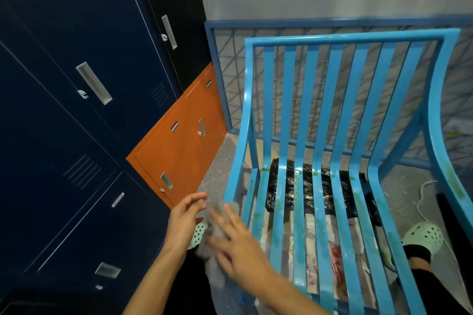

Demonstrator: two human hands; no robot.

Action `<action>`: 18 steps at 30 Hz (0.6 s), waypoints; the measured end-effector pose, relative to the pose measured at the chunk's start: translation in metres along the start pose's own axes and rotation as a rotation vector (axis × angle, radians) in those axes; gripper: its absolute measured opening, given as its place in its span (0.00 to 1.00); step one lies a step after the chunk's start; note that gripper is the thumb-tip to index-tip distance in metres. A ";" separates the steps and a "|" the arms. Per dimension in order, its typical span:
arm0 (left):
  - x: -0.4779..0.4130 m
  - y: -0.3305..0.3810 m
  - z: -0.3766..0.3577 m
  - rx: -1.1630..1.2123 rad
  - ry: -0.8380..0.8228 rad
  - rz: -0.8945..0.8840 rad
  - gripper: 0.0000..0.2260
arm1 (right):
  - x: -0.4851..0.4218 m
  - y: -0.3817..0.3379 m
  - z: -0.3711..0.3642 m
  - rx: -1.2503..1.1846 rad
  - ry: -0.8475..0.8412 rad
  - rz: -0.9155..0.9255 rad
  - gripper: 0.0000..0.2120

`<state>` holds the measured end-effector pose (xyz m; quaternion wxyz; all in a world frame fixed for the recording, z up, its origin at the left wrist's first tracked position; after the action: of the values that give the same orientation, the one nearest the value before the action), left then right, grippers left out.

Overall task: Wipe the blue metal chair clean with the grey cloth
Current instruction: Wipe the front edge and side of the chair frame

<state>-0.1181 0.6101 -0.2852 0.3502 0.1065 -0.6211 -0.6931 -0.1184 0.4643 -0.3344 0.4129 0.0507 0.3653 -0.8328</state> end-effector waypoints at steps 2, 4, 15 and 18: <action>-0.005 0.000 -0.004 -0.039 -0.025 0.002 0.09 | 0.019 -0.004 -0.012 0.030 -0.085 0.100 0.12; -0.009 0.002 -0.009 -0.070 -0.061 -0.016 0.09 | 0.017 0.004 -0.011 0.054 -0.103 0.134 0.13; -0.018 0.001 -0.003 -0.038 -0.029 -0.021 0.09 | -0.034 0.027 0.012 0.184 -0.133 0.051 0.19; -0.024 0.000 -0.003 -0.018 -0.019 0.003 0.08 | 0.007 0.010 -0.004 0.221 -0.263 0.314 0.17</action>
<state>-0.0989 0.6224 -0.2930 0.3463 0.0959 -0.6183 -0.6990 -0.1170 0.4585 -0.3460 0.5734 0.0427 0.2025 -0.7927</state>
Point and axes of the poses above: each hand's wrist, its own x-axis away from the middle knuckle, its own z-axis out of the back of the hand, y = z × x, the point moved 4 cm from there along -x, towards the middle knuckle, and after that the axes turned 7 degrees about y, right-handed, at the moved point
